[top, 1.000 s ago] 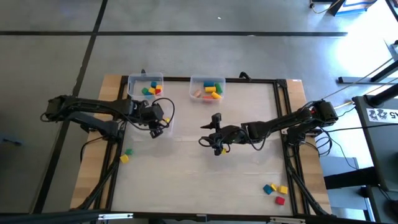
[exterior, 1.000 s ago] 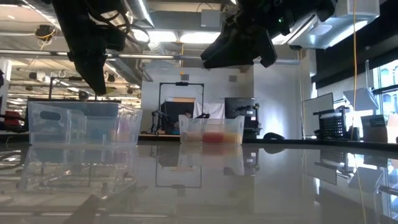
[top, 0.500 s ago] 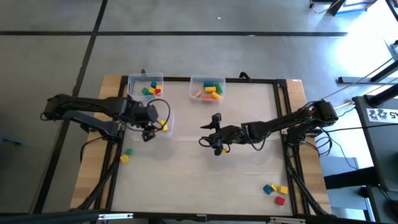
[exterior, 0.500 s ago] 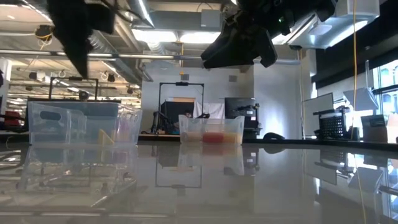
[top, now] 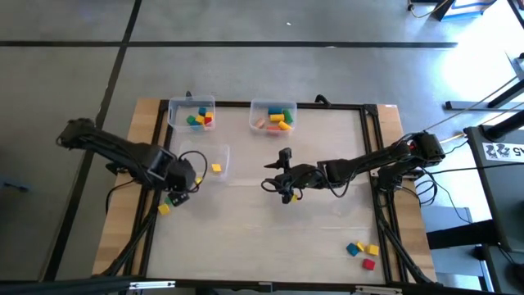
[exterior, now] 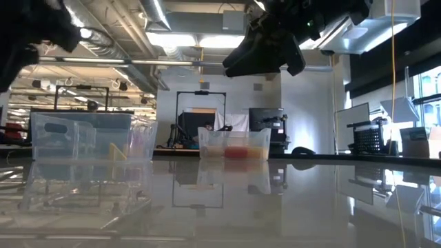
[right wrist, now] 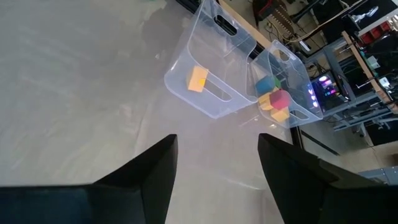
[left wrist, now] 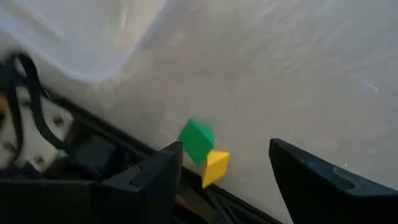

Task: Sort blocks by size
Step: Put the green triangle game block into the bottom left transparent bin

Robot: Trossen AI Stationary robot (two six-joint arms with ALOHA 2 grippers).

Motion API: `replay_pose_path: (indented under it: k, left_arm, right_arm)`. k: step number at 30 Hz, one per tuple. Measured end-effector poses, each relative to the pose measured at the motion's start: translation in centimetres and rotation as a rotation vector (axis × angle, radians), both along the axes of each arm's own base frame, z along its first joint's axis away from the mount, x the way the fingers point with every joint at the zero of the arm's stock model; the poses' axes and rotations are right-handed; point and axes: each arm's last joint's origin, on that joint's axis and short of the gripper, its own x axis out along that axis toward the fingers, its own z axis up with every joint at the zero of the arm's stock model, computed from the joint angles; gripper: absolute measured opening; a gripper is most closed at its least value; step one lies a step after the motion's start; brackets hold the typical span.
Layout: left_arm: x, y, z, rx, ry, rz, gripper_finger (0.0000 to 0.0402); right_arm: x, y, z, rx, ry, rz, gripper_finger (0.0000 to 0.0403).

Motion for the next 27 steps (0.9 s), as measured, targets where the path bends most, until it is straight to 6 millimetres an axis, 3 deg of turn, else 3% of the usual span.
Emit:
replay_pose_path:
  k: [13, 20, 27]
  left_arm:
    - [-0.7, -1.2, -3.7, -0.038, 0.091, 0.282, 0.0237]
    - [0.2, -1.7, -4.9, 0.016, 0.169, 0.292, 0.0237]
    - [1.0, -2.7, -6.7, 0.026, 0.311, 0.192, 0.0237]
  right_arm:
    - [0.0, 0.0, 0.0, 0.002, -0.001, 0.002, 0.0227]
    - [0.0, 0.0, 0.0, 0.002, -0.001, 0.002, 0.0227]
    - [0.0, 0.0, 0.0, 0.001, -0.001, 0.003, 0.0227]
